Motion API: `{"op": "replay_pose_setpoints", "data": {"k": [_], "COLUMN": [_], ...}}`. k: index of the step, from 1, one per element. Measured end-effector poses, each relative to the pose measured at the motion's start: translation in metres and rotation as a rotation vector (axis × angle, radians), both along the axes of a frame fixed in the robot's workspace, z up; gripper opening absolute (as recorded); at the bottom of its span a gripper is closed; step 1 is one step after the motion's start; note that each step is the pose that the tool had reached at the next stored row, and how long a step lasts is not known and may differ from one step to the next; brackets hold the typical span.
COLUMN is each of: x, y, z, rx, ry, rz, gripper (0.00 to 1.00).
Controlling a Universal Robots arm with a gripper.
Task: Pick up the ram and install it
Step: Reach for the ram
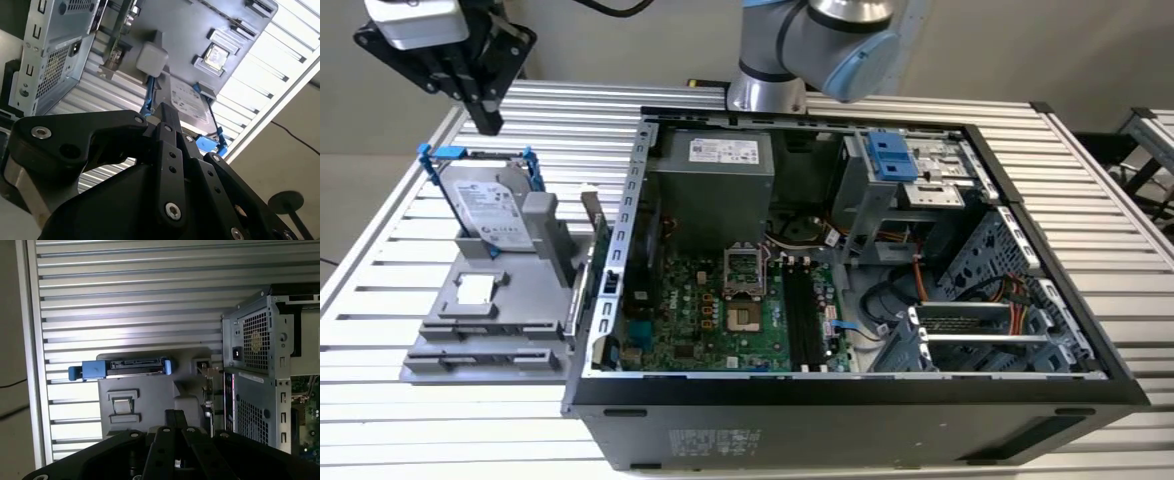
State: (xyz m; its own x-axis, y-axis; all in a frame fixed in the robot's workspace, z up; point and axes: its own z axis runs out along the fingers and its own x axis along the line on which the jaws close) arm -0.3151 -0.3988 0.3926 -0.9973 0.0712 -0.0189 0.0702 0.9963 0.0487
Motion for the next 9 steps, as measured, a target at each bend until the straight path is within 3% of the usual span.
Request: {"op": "replay_pose_setpoints", "data": {"k": [9], "x": [-0.0158], "y": [0.0], "z": [0.0], "rx": [0.0], "ry": [0.0], "rz": [0.0], "gripper": [0.0]}}
